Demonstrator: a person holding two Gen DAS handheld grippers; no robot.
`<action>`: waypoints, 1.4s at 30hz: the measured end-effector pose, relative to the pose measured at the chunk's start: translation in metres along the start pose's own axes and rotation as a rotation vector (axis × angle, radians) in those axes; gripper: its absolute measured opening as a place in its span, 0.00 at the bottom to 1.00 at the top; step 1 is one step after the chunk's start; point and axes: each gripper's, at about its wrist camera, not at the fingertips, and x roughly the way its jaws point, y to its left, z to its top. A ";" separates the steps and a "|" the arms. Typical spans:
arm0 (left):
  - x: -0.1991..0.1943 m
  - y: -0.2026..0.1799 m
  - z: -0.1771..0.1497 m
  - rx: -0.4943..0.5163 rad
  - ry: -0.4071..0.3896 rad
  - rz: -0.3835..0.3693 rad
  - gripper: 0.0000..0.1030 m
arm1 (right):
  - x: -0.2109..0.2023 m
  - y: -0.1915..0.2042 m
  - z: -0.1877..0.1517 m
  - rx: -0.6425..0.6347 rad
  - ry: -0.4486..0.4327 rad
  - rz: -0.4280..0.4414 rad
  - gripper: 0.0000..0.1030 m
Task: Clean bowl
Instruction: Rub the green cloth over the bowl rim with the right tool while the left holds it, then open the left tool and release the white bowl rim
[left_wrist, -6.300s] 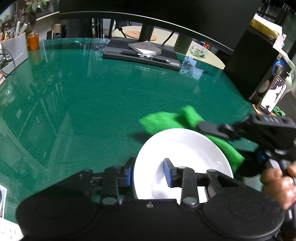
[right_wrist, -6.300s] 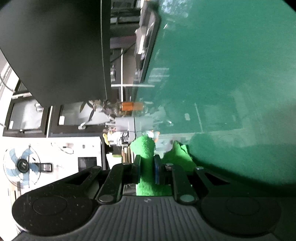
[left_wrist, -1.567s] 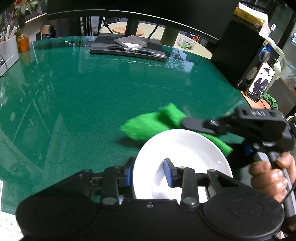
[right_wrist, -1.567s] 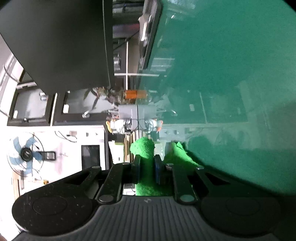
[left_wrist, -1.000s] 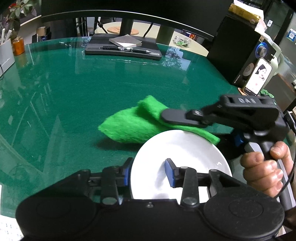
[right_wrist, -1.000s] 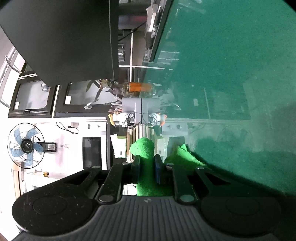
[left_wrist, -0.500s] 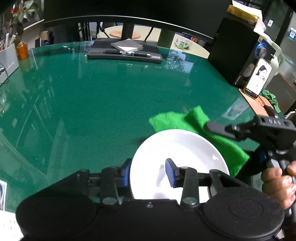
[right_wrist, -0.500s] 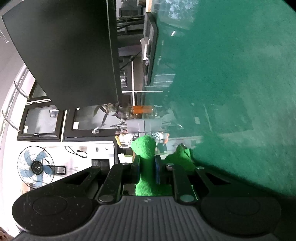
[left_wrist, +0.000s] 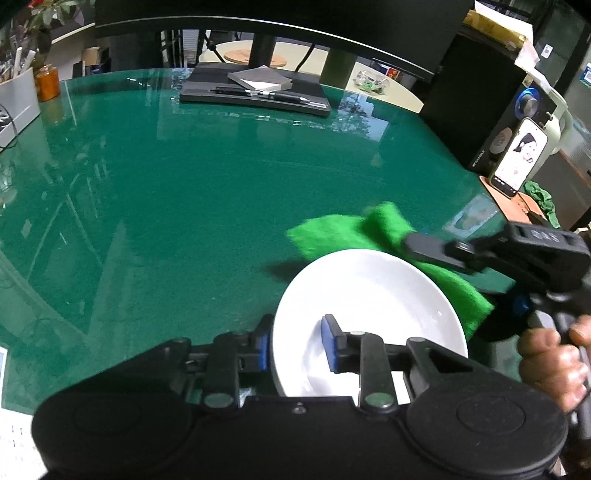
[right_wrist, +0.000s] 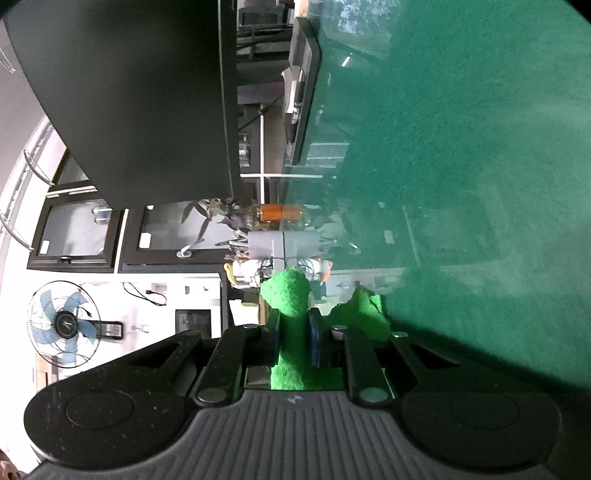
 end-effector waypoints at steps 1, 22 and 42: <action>0.000 0.000 0.000 0.000 0.000 -0.002 0.27 | 0.005 0.001 0.002 -0.005 0.010 -0.003 0.16; 0.002 -0.002 0.000 0.014 0.001 -0.010 0.29 | 0.020 0.006 0.003 -0.037 0.062 -0.001 0.16; 0.004 -0.005 0.001 0.010 0.000 -0.023 0.37 | -0.013 -0.003 -0.011 -0.095 -0.027 0.084 0.17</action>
